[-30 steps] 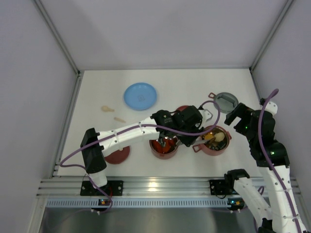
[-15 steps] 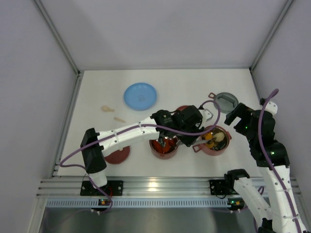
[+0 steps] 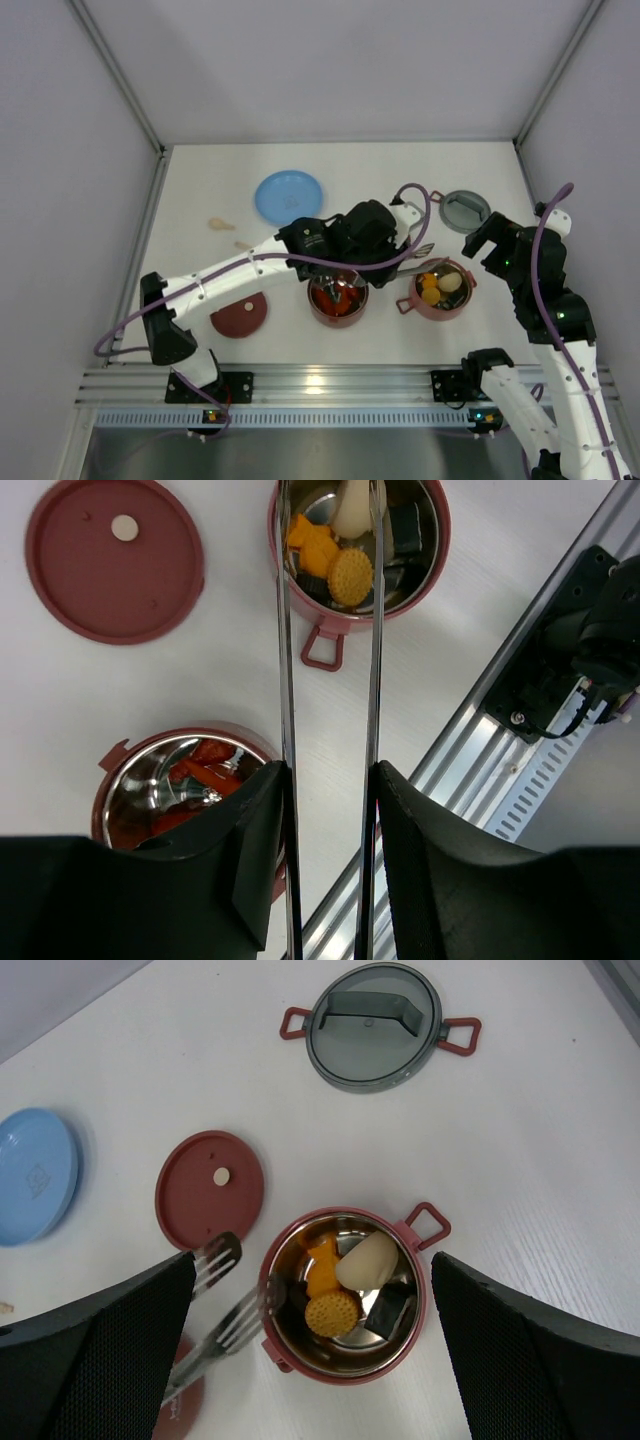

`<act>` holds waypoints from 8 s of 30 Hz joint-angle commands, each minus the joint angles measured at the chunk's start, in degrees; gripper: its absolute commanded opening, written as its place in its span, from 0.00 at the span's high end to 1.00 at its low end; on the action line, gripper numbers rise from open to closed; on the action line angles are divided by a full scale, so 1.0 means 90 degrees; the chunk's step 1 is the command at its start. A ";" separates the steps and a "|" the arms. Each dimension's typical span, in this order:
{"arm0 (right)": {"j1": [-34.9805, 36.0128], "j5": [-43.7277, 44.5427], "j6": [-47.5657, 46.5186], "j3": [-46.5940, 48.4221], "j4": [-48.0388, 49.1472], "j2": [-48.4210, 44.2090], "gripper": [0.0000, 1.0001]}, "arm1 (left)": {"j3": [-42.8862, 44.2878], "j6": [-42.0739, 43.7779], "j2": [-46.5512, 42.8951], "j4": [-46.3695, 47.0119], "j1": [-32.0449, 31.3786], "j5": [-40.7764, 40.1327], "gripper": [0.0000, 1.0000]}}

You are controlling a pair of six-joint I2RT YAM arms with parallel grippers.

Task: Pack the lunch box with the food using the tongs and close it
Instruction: Place the fake food in the packing box, then place the clamp at the center of the board, then pick up the box lid from the center of the board, then adjust the packing box at the center of the board.

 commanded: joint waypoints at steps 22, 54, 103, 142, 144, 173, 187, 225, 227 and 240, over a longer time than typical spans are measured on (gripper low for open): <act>-0.0065 -0.0025 -0.0052 -0.0016 0.0176 0.0115 0.01 | 0.1367 -0.0451 0.1154 0.1171 0.3797 0.0798 0.54; -0.0065 -0.0220 0.0036 -0.0094 0.0216 0.0193 0.00 | 0.1562 0.0086 0.4015 0.1620 0.4023 0.0447 0.42; -0.0065 -0.0035 0.0065 -0.0299 0.0157 0.0037 0.00 | 0.1689 0.0350 0.4220 0.1523 0.2528 -0.0149 0.46; -0.0310 0.0495 0.1588 -0.1304 0.0156 0.1121 0.00 | 0.1582 -0.0178 0.3781 0.1532 0.2772 0.0202 1.00; -0.0339 0.0425 0.1753 -0.1597 0.0283 0.1043 0.01 | 0.1592 -0.0187 0.3751 0.1542 0.2772 0.0203 1.00; -0.1549 0.0425 0.3229 -0.2535 0.1924 0.1101 0.01 | 0.1533 -0.0090 0.3800 0.1532 0.2772 0.0486 1.00; -0.1892 0.0034 0.3687 -0.2711 0.2051 0.2185 0.02 | 0.1523 -0.0090 0.3781 0.1503 0.2772 0.0496 1.00; -0.0213 -0.0445 0.4801 -0.2116 0.3194 0.3982 0.32 | 0.1240 0.0018 0.3371 0.1425 0.2802 0.0388 1.00; -0.0037 -0.0406 0.4860 -0.1969 0.3213 0.4128 0.32 | 0.1192 0.0027 0.3341 0.1415 0.2811 0.0378 1.00; 0.0061 -0.0181 0.4802 -0.0993 0.3291 0.5056 0.31 | 0.1123 -0.0070 0.3039 0.1386 0.2958 0.0310 1.00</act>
